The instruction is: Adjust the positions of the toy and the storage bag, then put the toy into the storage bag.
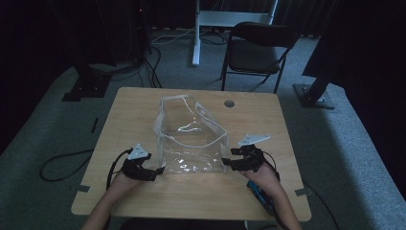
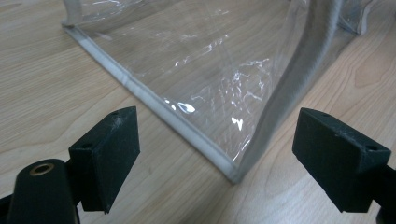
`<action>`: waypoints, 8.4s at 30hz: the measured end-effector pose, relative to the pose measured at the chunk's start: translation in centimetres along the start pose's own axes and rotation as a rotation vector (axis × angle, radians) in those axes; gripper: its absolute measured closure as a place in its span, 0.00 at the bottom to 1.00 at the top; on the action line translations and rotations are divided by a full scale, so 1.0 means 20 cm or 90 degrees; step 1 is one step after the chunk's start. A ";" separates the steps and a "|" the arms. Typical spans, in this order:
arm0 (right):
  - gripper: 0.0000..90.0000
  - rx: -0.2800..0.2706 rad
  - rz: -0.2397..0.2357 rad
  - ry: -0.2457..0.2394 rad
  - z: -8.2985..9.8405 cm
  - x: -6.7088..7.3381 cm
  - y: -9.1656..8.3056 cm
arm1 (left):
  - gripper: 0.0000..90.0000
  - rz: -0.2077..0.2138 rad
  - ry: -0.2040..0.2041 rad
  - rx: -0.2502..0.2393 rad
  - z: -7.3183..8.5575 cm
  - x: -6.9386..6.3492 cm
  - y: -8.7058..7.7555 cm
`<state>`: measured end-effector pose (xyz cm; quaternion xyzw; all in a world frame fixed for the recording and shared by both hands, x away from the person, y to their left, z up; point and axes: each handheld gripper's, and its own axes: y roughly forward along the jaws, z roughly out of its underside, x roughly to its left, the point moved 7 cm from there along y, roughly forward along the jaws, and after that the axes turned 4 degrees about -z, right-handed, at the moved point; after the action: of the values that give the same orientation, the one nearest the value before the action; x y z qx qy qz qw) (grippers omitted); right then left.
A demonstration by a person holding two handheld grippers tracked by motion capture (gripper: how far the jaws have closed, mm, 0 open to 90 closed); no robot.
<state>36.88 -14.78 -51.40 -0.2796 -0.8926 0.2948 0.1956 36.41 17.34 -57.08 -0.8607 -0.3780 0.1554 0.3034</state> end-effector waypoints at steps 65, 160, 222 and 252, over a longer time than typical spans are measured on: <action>0.96 -0.004 0.097 0.060 0.27 -0.28 -0.35 | 0.94 0.118 0.045 -0.019 -0.33 -0.44 0.44; 0.14 -0.003 0.071 0.100 0.66 -0.02 -0.44 | 0.01 0.031 0.071 0.011 -0.16 -0.23 0.10; 0.13 0.093 0.131 0.088 0.73 -0.06 -0.31 | 0.01 -0.194 -0.088 0.073 0.53 0.33 -0.39; 0.15 0.209 0.160 0.064 0.75 -0.08 -0.22 | 0.01 -0.205 -0.092 0.071 0.52 0.38 -0.35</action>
<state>28.72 -25.01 -60.24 -0.3678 -0.7798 0.4437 0.2444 32.46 30.93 -60.86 -0.7576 -0.5226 0.1872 0.3434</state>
